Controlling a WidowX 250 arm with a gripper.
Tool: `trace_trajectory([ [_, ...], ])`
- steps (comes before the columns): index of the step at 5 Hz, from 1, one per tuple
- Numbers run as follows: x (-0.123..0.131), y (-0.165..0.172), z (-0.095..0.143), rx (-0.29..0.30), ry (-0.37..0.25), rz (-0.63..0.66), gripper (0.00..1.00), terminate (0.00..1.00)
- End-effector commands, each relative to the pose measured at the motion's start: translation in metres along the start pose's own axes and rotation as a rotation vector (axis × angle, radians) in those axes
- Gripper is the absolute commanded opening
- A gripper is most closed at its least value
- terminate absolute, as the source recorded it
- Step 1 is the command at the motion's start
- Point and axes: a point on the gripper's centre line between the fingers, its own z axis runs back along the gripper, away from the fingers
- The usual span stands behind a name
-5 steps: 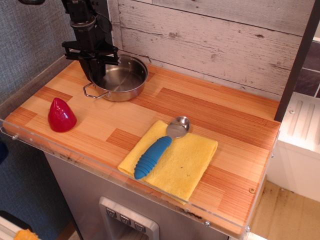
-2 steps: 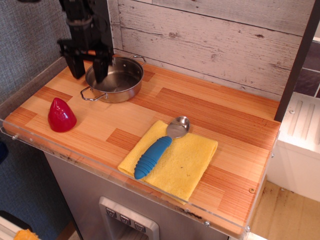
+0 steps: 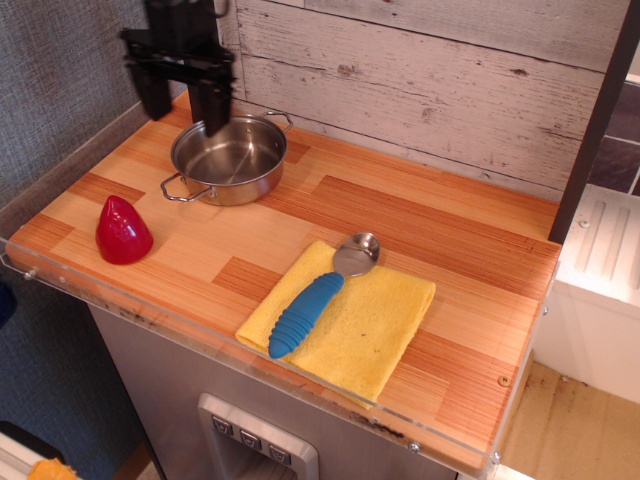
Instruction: Move vessel from left to right
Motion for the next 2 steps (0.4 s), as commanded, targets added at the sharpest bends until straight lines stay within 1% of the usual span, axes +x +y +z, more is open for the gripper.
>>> trace_trajectory([
  [1, -0.0033, -0.0455, 0.0253, -0.013, -0.064, -0.091, 1.00, 0.00],
  [2, -0.0059, -0.0522, 0.0246, -0.004, -0.101, -0.095, 1.00, 0.00],
])
